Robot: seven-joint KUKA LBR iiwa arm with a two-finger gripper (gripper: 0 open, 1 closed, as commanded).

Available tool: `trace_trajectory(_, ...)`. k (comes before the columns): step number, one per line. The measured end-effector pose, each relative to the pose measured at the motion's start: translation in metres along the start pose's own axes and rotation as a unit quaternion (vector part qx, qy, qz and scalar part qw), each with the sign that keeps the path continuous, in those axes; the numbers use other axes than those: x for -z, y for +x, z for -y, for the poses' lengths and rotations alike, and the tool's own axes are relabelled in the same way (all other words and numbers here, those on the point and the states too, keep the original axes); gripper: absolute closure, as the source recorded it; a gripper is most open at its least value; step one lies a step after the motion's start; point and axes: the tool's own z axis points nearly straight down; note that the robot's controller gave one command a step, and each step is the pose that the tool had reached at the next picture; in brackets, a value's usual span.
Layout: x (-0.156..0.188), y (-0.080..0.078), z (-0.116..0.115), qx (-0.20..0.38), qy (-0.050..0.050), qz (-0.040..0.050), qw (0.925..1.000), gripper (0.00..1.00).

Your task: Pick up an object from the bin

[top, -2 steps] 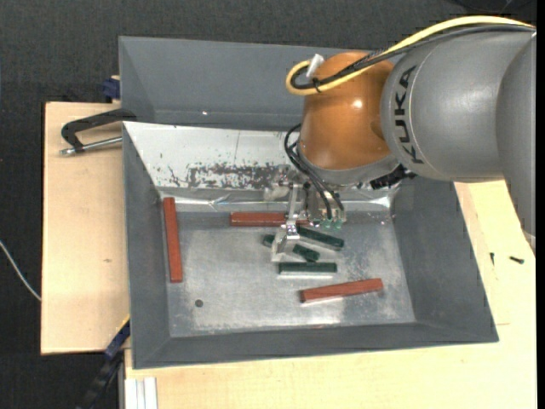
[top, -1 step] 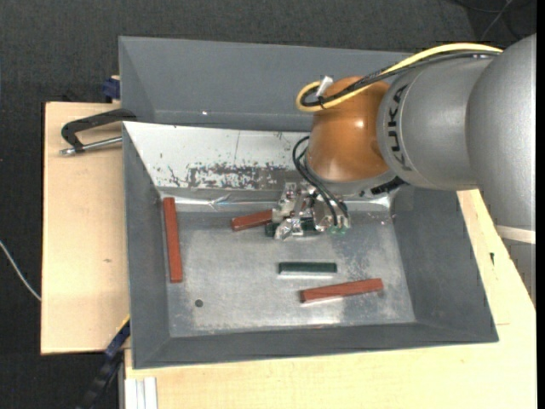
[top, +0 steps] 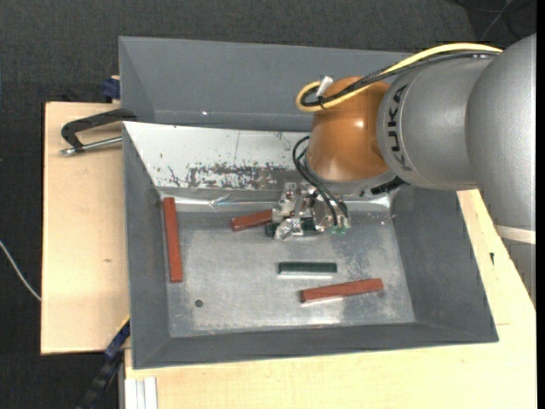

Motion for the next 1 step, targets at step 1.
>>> trace_trajectory(1, 0.1187, 0.0068, 0.0164, 0.028, 0.002, -0.0115, 0.9995, 1.0)
